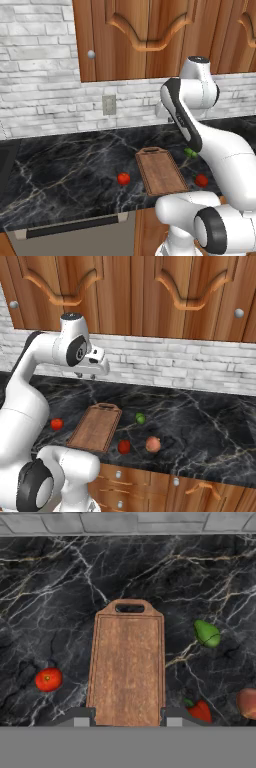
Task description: Place the avocado, onion, tomato, and bell pepper on the cutting board.
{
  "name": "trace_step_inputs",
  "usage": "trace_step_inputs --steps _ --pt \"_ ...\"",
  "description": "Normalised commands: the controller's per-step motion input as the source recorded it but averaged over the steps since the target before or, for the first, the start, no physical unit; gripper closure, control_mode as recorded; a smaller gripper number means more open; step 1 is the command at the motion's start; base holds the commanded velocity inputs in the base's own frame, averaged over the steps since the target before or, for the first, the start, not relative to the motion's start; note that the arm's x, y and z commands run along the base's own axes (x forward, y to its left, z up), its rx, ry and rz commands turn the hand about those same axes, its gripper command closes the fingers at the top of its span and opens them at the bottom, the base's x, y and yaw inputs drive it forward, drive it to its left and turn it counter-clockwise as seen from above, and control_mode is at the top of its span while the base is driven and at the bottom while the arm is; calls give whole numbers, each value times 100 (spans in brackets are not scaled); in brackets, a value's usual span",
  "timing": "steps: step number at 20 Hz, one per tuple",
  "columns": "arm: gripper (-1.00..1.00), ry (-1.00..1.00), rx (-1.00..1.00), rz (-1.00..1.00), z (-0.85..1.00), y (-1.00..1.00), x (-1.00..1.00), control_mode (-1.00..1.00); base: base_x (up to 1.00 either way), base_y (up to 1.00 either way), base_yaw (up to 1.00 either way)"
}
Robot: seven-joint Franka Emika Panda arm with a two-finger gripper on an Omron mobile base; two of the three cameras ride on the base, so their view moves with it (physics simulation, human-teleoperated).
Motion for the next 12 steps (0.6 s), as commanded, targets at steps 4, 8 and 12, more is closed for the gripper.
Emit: trace_step_inputs --steps 4,8,12 --pt "-100 -4 0 0 -1 0 -25 -100 0 0 0" --pt "-100 -7 1 1 -17 -28 -47 -100 0 0 0" --pt "-100 -1 5 4 -29 -54 -24 -100 0 0 0"
